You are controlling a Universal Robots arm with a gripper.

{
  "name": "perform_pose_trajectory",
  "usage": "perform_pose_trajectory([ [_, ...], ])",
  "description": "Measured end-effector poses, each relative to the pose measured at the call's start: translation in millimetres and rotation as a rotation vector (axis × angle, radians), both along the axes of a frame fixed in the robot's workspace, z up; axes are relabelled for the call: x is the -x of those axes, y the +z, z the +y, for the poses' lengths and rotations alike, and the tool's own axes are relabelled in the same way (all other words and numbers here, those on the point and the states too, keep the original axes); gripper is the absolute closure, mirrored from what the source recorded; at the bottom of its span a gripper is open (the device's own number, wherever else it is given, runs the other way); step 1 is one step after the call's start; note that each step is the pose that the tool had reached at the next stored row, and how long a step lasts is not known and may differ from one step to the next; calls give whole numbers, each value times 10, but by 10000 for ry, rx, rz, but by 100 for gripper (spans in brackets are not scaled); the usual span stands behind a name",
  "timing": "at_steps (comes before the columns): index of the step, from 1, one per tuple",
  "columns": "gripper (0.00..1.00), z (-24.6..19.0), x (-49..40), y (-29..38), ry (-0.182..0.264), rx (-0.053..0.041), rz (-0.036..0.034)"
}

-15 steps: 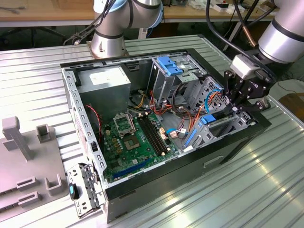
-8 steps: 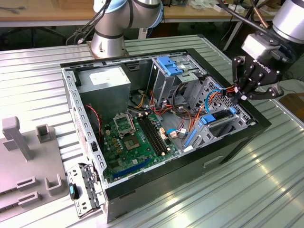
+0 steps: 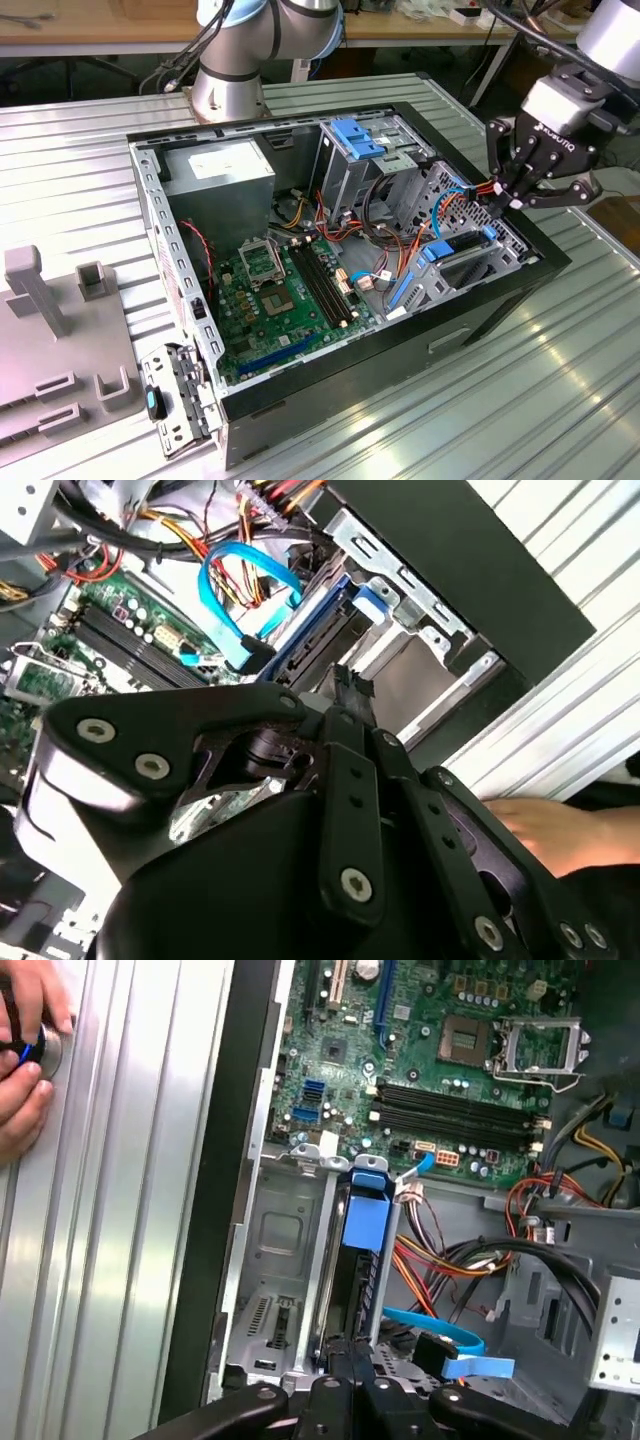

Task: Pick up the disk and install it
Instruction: 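Insert the first disk wire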

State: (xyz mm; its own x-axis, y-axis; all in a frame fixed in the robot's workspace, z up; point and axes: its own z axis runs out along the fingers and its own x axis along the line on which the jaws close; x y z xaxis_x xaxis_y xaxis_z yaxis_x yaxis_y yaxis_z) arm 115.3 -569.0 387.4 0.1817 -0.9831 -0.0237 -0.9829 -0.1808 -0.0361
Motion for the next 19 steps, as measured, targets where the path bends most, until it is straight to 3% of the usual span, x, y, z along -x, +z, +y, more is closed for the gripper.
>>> perform_pose_trajectory([
  [4, 89, 28, -216, -37, 129, 0, 3],
  [6, 89, 77, -326, -67, 150, 1, 6],
  [8, 89, 119, -359, -87, 155, 0, 8],
  [10, 89, 204, -372, -127, 216, 0, 7],
  [14, 89, 221, -373, -159, 835, 1, 7],
  [17, 89, 237, -388, -165, 1039, -1, 7],
  [19, 89, 293, -421, -162, 1062, -3, 7],
])
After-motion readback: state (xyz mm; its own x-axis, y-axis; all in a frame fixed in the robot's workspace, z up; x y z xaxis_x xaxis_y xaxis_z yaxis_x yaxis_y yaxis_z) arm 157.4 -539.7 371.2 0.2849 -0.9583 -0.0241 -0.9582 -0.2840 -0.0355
